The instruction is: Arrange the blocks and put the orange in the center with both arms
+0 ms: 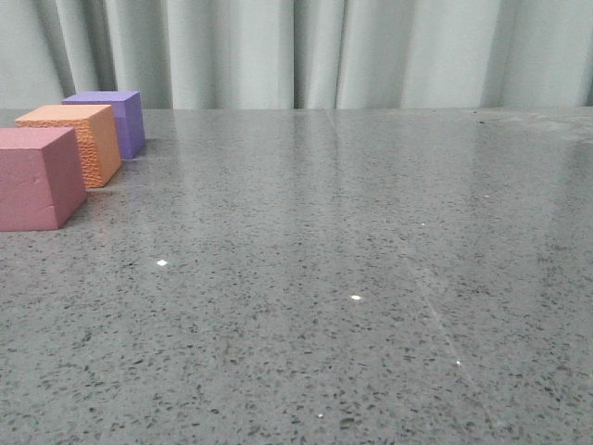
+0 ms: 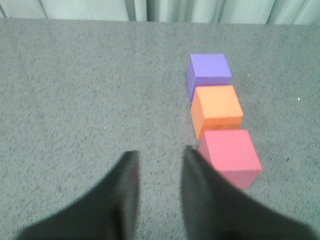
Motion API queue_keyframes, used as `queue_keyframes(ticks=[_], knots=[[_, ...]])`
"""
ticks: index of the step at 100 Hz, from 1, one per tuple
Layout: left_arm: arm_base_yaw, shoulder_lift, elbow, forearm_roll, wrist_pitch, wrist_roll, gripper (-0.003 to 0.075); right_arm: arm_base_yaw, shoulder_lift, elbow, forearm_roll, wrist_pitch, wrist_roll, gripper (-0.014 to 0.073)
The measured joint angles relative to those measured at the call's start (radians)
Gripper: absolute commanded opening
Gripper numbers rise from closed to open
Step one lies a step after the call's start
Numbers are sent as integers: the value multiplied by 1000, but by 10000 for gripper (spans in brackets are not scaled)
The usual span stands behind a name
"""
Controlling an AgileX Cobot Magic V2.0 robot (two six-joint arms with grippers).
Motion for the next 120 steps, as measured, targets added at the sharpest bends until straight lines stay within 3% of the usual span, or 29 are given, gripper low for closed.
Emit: queue_keyframes(ticks=[62,82,103,120], knots=[[0,-72,64,-2,29,2,-19,0,0,0,0,0,0,-67],[0,-74,76,74,-2,2,-19,0,0,0,0,0,0,-67],[47,-167,223,84,-213,2,-19,0,0,0,0,0,0,-67],[163,-306,437,-2,-410,54,-19,0,0,0,0,0,0,-67]])
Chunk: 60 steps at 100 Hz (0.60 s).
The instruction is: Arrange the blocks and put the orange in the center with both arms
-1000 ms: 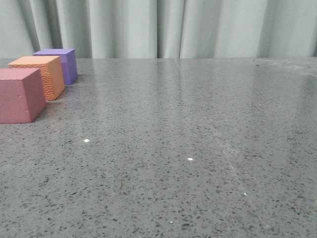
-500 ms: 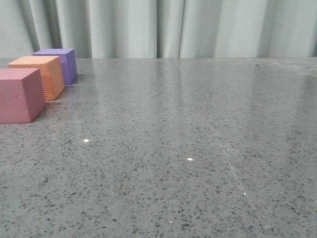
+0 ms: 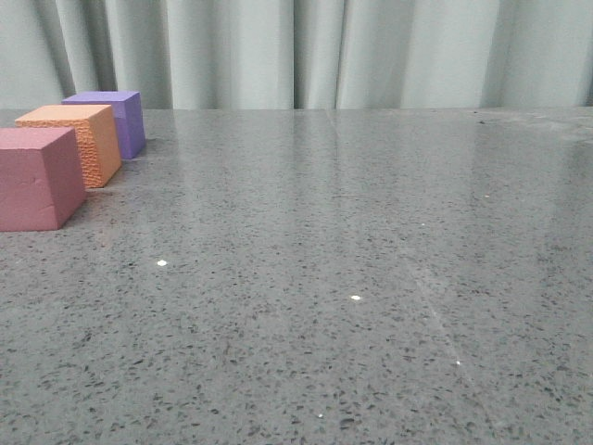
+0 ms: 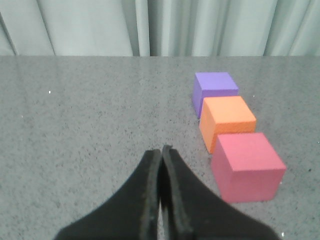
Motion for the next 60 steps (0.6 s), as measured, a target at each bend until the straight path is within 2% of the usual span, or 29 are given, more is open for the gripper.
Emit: queue_keyframes(ticks=[13,20,43,60], knots=[[95,-108,163,-175,-138,209,-19,0,0,0,0,0,0,-67],[134,-164,241,-227,-212,274,-19,0,0,0,0,0,0,-67],[163,-287,424,-255,-356,316,-19,0,0,0,0,0,0,-67],[163,-287,457,-261,-400,314,-19,0,0,0,0,0,0,-67]])
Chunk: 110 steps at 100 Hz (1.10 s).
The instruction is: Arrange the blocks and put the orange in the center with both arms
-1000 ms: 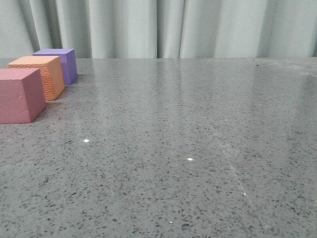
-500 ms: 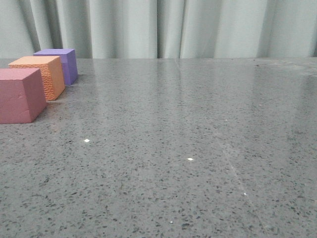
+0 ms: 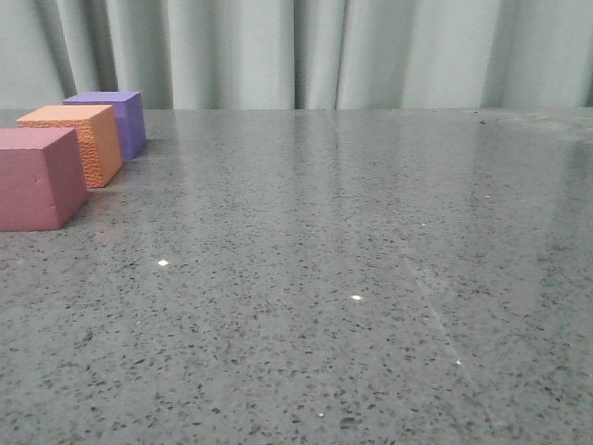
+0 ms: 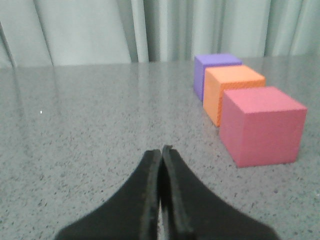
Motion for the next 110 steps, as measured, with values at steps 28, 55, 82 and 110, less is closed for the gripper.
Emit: queue_keyframes(ticks=[28,55,82,110], knots=[[-19,0,0,-2,-46,0,-19,0,0,0,0,0,0,-67],[-28,0,0,-2,-55,0,-19,0,0,0,0,0,0,-67],[-28,0,0,-2,-59,0,-19,0,0,0,0,0,0,-67],[-28,0,0,-2,-59,0,-19,0,0,0,0,0,0,-67]])
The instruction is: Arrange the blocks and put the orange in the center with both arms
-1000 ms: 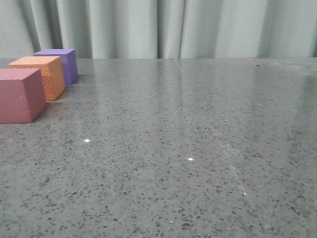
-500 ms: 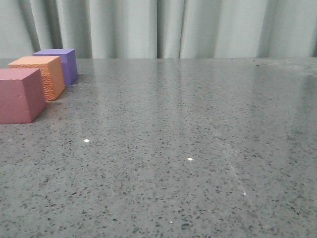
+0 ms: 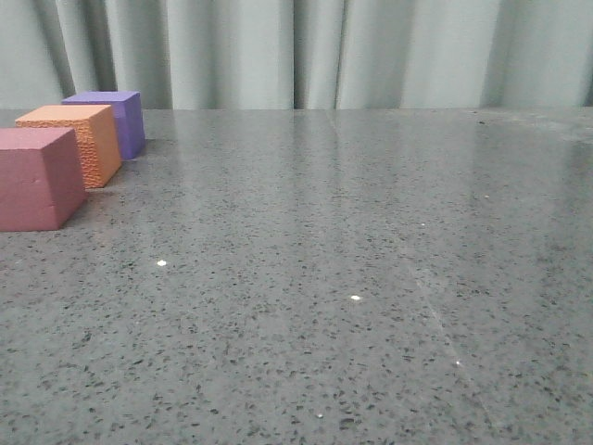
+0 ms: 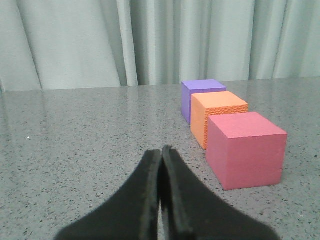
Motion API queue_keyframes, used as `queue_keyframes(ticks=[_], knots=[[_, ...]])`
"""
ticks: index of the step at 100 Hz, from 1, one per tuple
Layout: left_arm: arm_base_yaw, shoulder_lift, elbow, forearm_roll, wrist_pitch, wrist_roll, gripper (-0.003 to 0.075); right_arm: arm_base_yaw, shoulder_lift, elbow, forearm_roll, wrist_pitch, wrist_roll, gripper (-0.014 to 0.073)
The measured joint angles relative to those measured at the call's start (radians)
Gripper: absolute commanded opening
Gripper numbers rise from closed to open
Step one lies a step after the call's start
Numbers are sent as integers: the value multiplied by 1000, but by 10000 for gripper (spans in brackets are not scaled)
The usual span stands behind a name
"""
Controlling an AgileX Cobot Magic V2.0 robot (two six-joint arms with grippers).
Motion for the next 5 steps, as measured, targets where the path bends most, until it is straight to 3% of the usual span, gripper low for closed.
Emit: queue_keyframes(ticks=[5], knots=[[0,0,0,0,0,0,-19,0,0,0,0,0,0,-67]])
